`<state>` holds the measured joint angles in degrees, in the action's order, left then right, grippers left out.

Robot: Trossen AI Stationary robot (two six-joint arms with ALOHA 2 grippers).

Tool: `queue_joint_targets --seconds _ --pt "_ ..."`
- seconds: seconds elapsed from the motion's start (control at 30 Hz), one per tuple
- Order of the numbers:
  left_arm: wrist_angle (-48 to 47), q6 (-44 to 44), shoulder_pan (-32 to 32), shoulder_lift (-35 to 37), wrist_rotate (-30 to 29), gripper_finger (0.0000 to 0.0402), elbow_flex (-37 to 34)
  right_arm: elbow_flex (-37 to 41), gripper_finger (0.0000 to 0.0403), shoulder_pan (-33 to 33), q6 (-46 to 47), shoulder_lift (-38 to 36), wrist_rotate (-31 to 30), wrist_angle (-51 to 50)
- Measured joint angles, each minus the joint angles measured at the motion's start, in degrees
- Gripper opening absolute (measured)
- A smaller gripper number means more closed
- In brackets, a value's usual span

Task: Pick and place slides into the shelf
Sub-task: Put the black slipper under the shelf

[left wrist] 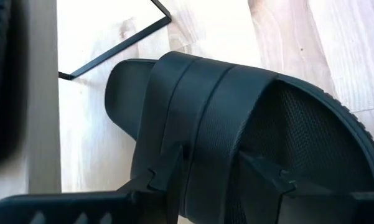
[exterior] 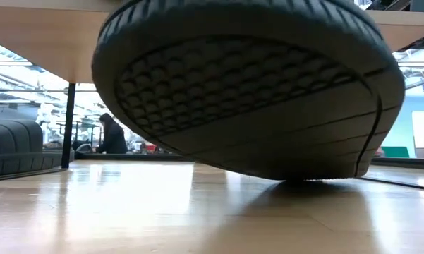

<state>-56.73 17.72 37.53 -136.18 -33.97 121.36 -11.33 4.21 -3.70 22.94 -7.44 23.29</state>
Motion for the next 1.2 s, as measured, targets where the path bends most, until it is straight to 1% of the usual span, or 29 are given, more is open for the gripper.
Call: queue_joint_targets --seconds 0.1,0.6,0.77,1.0,1.2 --pt "0.0 -0.03 -0.08 0.04 1.41 0.0131 0.0 0.0 0.0 0.0 0.0 0.0 0.02 0.0" --pt "-0.05 -0.66 0.01 0.04 2.19 0.0131 0.0 0.0 0.0 0.0 0.0 0.0 0.02 0.0" --pt "-0.01 0.69 -0.01 0.48 4.17 0.0132 0.02 0.0 0.0 0.02 0.0 0.02 0.02 0.0" --pt "0.07 1.74 0.02 0.9 4.6 0.0132 0.04 0.0 0.0 0.0 0.01 0.02 0.02 -0.01" --pt "-0.1 -3.37 1.08 1.15 6.07 0.0132 0.02 0.0 0.0 0.01 0.01 0.02 0.02 -0.02"
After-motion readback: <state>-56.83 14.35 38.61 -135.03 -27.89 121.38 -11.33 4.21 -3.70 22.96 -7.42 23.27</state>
